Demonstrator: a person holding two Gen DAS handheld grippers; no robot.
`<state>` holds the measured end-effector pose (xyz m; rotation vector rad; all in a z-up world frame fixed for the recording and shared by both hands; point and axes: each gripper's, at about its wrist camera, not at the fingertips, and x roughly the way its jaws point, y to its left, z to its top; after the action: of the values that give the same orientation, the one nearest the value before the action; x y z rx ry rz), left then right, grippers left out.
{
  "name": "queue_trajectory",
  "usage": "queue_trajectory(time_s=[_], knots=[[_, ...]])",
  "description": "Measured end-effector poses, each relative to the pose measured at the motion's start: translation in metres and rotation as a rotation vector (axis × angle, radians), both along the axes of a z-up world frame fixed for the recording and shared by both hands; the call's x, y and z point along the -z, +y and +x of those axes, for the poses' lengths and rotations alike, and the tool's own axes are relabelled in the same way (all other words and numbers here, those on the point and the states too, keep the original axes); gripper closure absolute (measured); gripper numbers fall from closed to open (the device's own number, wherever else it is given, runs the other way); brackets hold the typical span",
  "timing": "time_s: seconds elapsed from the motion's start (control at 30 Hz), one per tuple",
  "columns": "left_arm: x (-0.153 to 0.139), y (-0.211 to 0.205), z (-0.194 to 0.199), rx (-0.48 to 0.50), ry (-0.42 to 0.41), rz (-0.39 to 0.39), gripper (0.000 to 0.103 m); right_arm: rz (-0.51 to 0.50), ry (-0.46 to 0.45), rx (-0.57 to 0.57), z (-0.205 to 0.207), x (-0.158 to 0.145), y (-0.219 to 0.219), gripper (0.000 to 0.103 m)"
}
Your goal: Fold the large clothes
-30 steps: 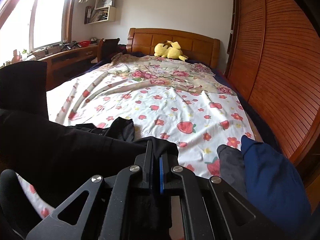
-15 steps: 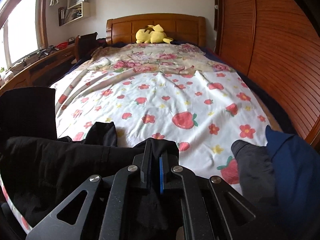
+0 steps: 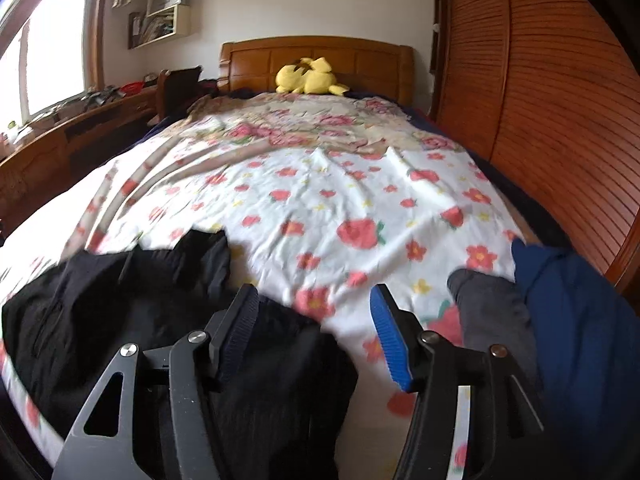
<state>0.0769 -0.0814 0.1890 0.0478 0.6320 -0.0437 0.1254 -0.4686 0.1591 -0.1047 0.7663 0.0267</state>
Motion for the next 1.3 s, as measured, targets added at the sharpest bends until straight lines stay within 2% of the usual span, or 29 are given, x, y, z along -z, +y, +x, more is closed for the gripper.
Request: queue_trajectory(time_s=[0.2,0.23,0.3,0.37,0.43,0.67,0.8,0.83,0.9,0.93,0.97,1.0,1.03,1.07,1.17,1.3], knots=[[0.025,0.006,-0.042,0.013,0.055,-0.047,0.056,0.044,0.105,-0.039,-0.047,0.033,-0.003,0.042],[0.031,0.007,-0.048,0.013,0.067,-0.059,0.056,0.058,0.116,-0.035,-0.053,0.038,-0.005,0.041],[0.040,0.006,-0.055,0.017,0.097,-0.075,0.056,0.098,0.128,-0.030,-0.063,0.043,-0.010,0.029],[0.047,0.006,-0.061,0.016,0.117,-0.070,0.056,0.174,0.146,-0.037,-0.069,0.046,-0.018,0.027],[0.051,0.006,-0.064,0.012,0.130,-0.070,0.056,0.204,0.149,-0.026,-0.074,0.047,-0.022,0.027],[0.057,0.005,-0.060,0.001,0.158,-0.088,0.056,0.203,0.154,-0.045,-0.089,0.043,-0.014,0.027],[0.059,0.005,-0.057,0.001,0.158,-0.108,0.056,0.185,0.198,-0.061,-0.092,0.054,-0.009,0.028],[0.061,0.006,-0.055,0.001,0.157,-0.116,0.056,0.212,0.206,-0.066,-0.092,0.056,-0.010,0.030],[0.061,0.008,-0.050,0.002,0.172,-0.138,0.058,0.288,0.222,-0.072,-0.093,0.060,-0.015,0.050],[0.062,0.009,-0.049,0.008,0.172,-0.153,0.069,0.295,0.223,-0.071,-0.094,0.061,-0.015,0.056],[0.060,0.010,-0.047,0.019,0.173,-0.168,0.073,0.287,0.222,-0.079,-0.096,0.061,-0.014,0.070],[0.060,0.011,-0.047,0.022,0.174,-0.169,0.082,0.279,0.222,-0.086,-0.097,0.061,-0.011,0.083],[0.059,0.012,-0.046,0.028,0.174,-0.170,0.090,0.268,0.218,-0.093,-0.101,0.059,-0.009,0.086],[0.058,0.012,-0.047,0.036,0.174,-0.172,0.092,0.264,0.215,-0.094,-0.105,0.058,-0.008,0.092],[0.054,0.013,-0.050,0.030,0.159,-0.147,0.094,0.265,0.219,-0.106,-0.119,0.051,-0.002,0.094],[0.056,0.014,-0.053,0.017,0.147,-0.137,0.094,0.187,0.201,-0.081,-0.131,0.044,0.001,0.094]])
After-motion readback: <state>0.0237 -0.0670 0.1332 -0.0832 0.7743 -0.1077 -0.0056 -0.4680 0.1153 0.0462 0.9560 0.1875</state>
